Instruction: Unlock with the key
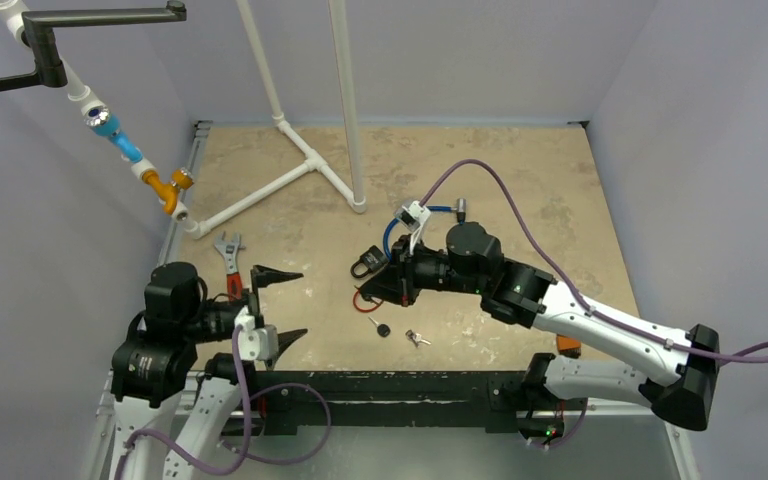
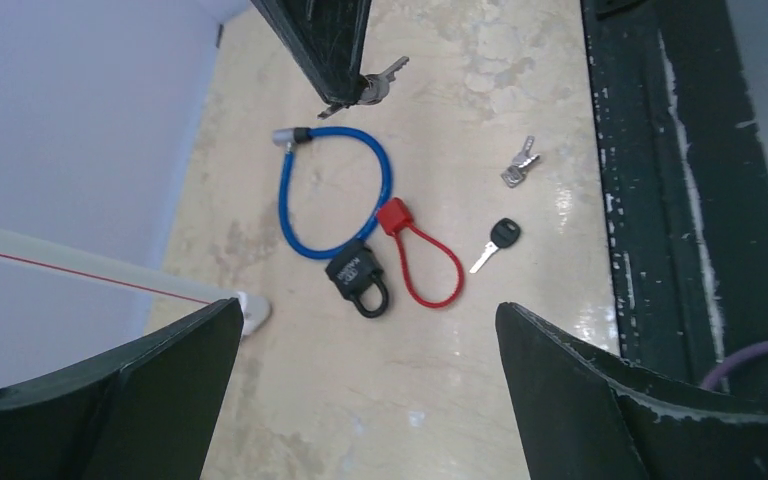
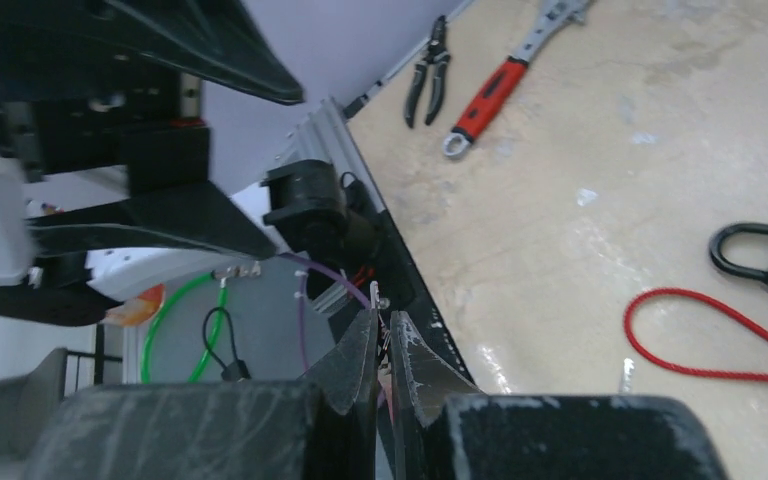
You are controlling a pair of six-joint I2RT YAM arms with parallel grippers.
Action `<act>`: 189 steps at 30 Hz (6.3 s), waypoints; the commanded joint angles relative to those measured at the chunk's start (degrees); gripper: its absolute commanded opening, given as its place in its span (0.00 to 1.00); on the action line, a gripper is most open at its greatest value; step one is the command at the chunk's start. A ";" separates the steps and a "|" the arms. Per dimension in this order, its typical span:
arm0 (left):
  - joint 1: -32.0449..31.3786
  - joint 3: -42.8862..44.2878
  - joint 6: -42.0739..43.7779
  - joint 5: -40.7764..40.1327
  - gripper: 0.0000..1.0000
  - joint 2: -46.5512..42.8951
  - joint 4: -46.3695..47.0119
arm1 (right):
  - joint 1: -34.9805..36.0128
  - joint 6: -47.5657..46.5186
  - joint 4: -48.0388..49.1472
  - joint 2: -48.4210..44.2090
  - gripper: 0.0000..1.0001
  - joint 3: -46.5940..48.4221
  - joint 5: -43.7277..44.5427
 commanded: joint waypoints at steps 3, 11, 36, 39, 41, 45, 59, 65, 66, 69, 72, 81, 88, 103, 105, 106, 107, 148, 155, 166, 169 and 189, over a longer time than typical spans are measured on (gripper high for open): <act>-0.24 -8.16 18.28 7.41 1.00 -8.76 15.86 | 4.80 -4.53 -1.10 4.87 0.00 9.87 -7.42; -0.30 -10.65 36.06 9.35 1.00 -13.70 14.85 | 6.03 -5.45 -2.93 8.59 0.00 13.95 -8.93; -1.19 17.03 -5.04 19.65 0.55 20.53 -31.07 | 13.81 -22.00 -18.34 9.48 0.00 25.39 5.68; -3.33 16.35 -8.17 18.67 0.61 20.67 -29.42 | 14.34 -22.33 -18.18 10.33 0.00 26.98 6.27; -4.34 15.33 -11.53 17.77 0.65 20.32 -25.56 | 14.97 -22.66 -18.20 11.09 0.00 28.40 7.07; -5.40 12.41 -29.85 13.84 0.65 17.85 -8.95 | 16.00 -23.85 -19.21 13.12 0.00 30.97 7.38; -6.72 12.87 -35.72 12.88 0.58 16.49 -1.52 | 16.76 -24.79 -20.42 15.26 0.00 32.06 7.73; -9.99 12.46 -35.49 8.87 0.46 15.75 -0.83 | 16.84 -24.92 -19.93 15.78 0.00 33.01 7.62; -10.11 12.48 -35.61 8.57 0.43 15.74 -0.52 | 16.91 -24.93 -19.92 15.87 0.00 33.19 7.52; -10.54 13.01 -36.51 7.25 0.31 15.82 0.69 | 16.92 -24.87 -19.92 16.06 0.00 33.39 7.31; -10.67 13.44 -37.27 6.26 0.24 15.91 1.60 | 17.09 -24.95 -19.84 16.27 0.00 33.27 6.97; -10.74 13.92 -35.32 5.14 0.00 16.41 0.01 | 17.44 -25.39 -20.43 16.72 0.00 33.31 6.77; -10.87 14.35 -32.18 3.99 0.00 16.21 -2.19 | 17.63 -25.74 -20.90 16.39 0.00 33.41 6.40; -10.90 18.42 -28.26 3.56 0.00 16.27 -4.19 | 17.61 -22.57 -16.19 5.64 0.43 26.32 7.04; -10.96 18.94 -28.15 3.81 0.00 16.20 -4.42 | 17.55 -22.14 -15.51 4.82 0.45 25.75 7.57; -10.96 19.28 -28.00 3.94 0.00 16.17 -4.57 | 17.61 -21.87 -15.00 4.48 0.48 25.39 8.07; -10.96 19.60 -27.64 4.11 0.00 16.09 -4.81 | 17.58 -21.33 -14.41 4.18 0.49 25.06 8.61; -11.44 16.40 -26.92 5.14 0.00 7.35 5.62 | 0.51 -6.32 3.07 4.38 0.61 17.42 -15.89; -11.49 15.66 -36.05 5.10 0.00 8.56 8.26 | 9.18 -16.74 -1.96 5.83 0.56 21.15 -9.05; -11.49 15.37 -40.94 3.90 0.00 9.15 10.11 | 15.54 -22.33 -6.43 7.67 0.36 23.80 0.82; -11.44 15.26 -41.95 3.97 0.00 9.23 10.69 | 17.07 -23.60 -7.79 8.82 0.33 24.92 4.53; -11.49 15.38 -43.30 4.13 0.00 9.41 10.63 | 19.91 -25.95 -2.98 7.75 0.34 23.45 13.12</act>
